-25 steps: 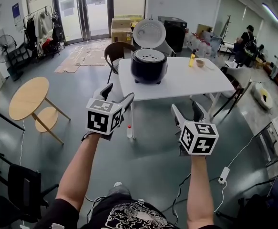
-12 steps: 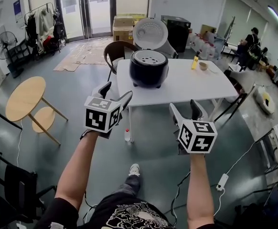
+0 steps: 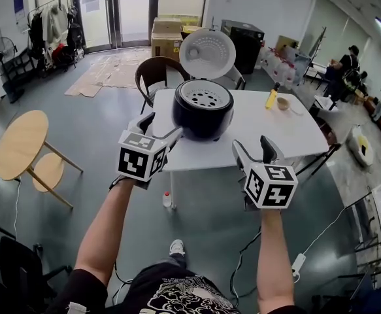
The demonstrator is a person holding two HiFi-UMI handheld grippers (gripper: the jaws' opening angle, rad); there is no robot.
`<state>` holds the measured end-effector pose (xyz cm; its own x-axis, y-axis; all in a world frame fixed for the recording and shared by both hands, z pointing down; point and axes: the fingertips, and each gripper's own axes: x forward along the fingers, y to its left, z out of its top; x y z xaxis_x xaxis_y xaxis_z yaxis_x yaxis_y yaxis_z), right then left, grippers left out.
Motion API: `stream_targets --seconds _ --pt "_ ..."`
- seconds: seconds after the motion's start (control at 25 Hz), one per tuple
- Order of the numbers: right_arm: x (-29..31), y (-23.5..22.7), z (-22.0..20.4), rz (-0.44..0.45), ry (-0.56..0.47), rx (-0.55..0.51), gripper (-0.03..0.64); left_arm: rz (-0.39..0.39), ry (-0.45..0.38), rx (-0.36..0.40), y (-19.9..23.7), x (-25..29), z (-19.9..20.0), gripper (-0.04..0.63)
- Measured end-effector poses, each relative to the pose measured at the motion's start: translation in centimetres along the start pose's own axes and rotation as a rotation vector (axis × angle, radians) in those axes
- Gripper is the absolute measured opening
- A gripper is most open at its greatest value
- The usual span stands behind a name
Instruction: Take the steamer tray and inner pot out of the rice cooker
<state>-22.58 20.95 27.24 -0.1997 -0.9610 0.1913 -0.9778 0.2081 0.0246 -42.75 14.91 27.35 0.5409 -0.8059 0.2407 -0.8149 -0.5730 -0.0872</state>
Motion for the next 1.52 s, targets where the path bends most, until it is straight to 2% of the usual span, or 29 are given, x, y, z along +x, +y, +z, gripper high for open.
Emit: stream_targets --seconds 0.16,0.32,0.68,1.16,1.36,1.52 --pt "9.6 -2.3 2.8 0.011 0.011 -0.024 0.337 0.006 -0.003 -0.012 5.8 8.0 2.5 0.35" --pt "17.3 -4.7 3.6 0.014 0.023 -0.018 0.337 0.008 0.01 -0.018 9.9 14.7 3.2 0.35" --pt "25.7 -5.2 3.6 0.03 0.028 -0.02 0.337 -0.003 0.023 -0.033 14.6 21.1 2.2 0.35" --pt "32.8 -7.9 2.6 0.071 0.006 -0.016 0.339 0.014 0.029 -0.006 16.5 27.4 1.3 0.35" --pt "37.7 -11.3 1.0 0.133 -0.019 -0.036 0.34 0.073 0.033 0.001 16.8 32.3 -0.2 0.35" --pt "42.5 -15.9 0.9 0.207 -0.017 -0.057 0.344 0.134 0.045 -0.009 16.2 38.1 0.7 0.35"
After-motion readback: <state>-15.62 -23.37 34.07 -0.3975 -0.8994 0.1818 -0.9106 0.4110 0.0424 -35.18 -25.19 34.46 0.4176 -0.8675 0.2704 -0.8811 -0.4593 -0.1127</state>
